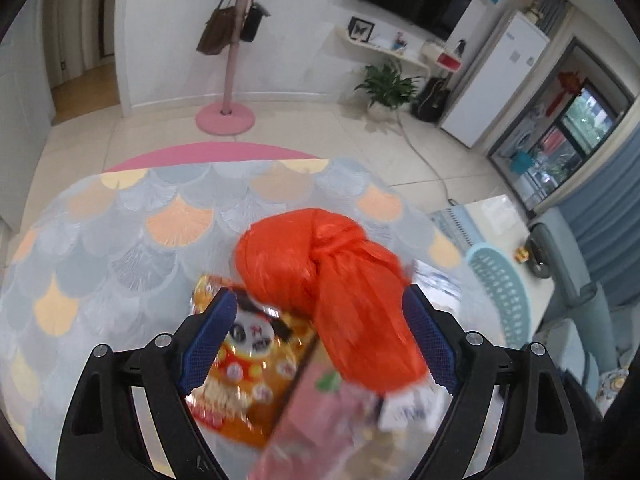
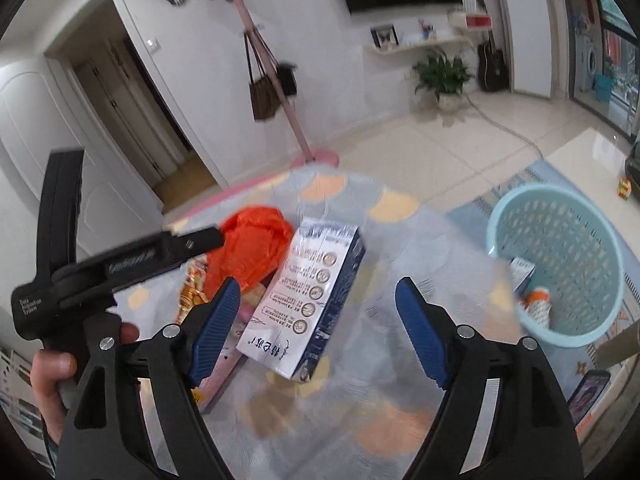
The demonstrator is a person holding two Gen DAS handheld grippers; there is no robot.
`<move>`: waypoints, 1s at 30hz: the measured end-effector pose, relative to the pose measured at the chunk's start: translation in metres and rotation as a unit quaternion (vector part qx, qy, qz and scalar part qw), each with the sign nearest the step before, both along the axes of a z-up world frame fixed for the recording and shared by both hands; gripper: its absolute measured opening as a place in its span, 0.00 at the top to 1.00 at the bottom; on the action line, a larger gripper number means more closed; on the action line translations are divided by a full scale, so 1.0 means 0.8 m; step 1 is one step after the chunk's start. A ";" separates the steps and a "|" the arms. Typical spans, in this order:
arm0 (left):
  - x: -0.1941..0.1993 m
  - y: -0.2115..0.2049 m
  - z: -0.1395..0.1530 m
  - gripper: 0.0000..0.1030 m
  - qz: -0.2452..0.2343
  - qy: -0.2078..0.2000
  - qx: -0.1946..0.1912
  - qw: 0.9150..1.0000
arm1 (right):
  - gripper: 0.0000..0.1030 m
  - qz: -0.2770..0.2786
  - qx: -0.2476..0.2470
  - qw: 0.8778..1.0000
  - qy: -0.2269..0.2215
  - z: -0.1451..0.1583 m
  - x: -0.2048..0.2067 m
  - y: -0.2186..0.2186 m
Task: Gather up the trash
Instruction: 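Grasp the white-blue card box with the right tool while the left tool grasps the orange plastic bag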
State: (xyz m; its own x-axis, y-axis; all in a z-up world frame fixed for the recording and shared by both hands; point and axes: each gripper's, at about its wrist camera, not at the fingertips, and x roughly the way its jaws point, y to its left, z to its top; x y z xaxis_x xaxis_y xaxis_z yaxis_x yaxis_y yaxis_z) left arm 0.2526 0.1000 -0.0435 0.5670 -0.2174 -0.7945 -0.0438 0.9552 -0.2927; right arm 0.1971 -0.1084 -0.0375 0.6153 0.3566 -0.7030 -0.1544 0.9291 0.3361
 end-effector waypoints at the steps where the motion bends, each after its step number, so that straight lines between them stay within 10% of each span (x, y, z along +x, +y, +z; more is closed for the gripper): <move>1: 0.007 -0.002 -0.006 0.20 -0.001 0.007 0.001 1.000 | 0.26 -0.003 -0.002 1.000 0.010 -0.007 0.006 0.004; 12: 0.014 0.010 -0.023 0.79 -0.025 -0.017 -0.024 0.999 | 0.26 0.002 -0.020 0.999 0.038 -0.035 0.040 0.037; 30: -0.013 0.013 0.019 0.87 -0.028 -0.102 -0.038 0.994 | 0.47 0.010 -0.040 0.998 0.039 -0.046 0.034 0.039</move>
